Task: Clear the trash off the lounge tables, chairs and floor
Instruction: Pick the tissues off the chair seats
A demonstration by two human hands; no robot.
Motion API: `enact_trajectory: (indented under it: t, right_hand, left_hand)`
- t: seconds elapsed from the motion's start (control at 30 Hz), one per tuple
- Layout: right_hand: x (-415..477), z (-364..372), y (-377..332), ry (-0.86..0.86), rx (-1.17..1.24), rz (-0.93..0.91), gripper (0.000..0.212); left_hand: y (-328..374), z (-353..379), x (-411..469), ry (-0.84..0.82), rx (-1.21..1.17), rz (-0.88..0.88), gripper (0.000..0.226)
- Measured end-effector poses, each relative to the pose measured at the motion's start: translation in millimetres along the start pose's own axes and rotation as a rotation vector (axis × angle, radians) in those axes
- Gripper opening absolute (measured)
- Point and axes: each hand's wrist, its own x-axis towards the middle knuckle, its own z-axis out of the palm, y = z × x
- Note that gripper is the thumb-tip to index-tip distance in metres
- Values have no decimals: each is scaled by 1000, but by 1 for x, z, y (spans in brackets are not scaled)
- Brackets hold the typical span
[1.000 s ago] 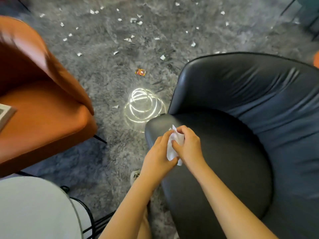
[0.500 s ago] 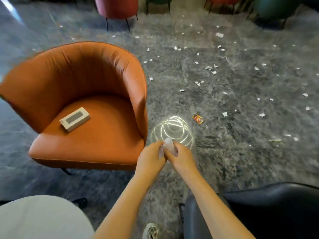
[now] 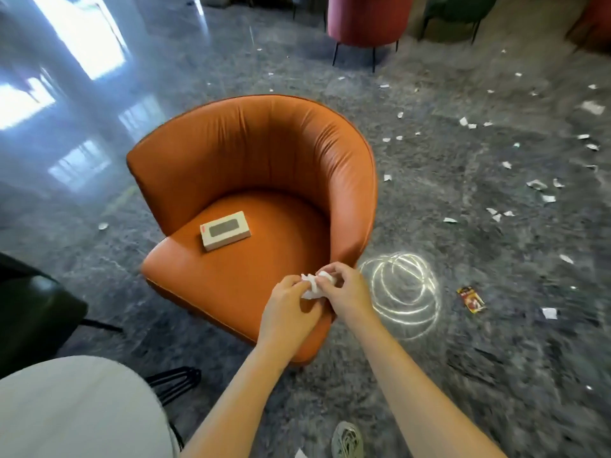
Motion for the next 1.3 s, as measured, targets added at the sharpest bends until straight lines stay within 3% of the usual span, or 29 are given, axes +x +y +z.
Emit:
enact_trajectory:
  t: [0.03, 0.1, 0.2, 0.33, 0.53, 0.63, 0.83, 1.07, 1.17, 1.3]
  right_hand:
    - [3, -6, -4, -5, -34, -12, 8]
    - [61, 32, -28, -221, -57, -56, 12]
    - [71, 47, -42, -278, -81, -96, 19]
    - [114, 102, -60, -452, -106, -185, 18]
    - [183, 186, -62, -605, -135, -196, 12]
    - [243, 234, -51, -606, -195, -162, 15]
    - [352, 325, 8, -562, -645, -100, 68]
    - [420, 382, 93, -614, -1113, -279, 112]
    - [432, 391, 107, -641, -1239, -393, 121]
    - [443, 402, 134, -685, -1235, -411, 114]
  left_hand:
    - [2, -1, 3, 16, -8, -13, 18]
    - [-23, -34, 38, 175, -65, -202, 21]
    - [-34, -54, 49, 219, -40, -251, 26]
    - [-75, -90, 78, 231, -214, -435, 41]
    - [-153, -118, 139, 320, -193, -541, 8]
    - [-204, -134, 188, 345, -153, -594, 9]
    - [-316, -139, 257, 386, 37, -661, 9]
    - [-396, -84, 293, 272, 123, -811, 10]
    - [-403, -68, 290, 264, 128, -844, 12]
    - [-418, -44, 288, 213, 137, -884, 11]
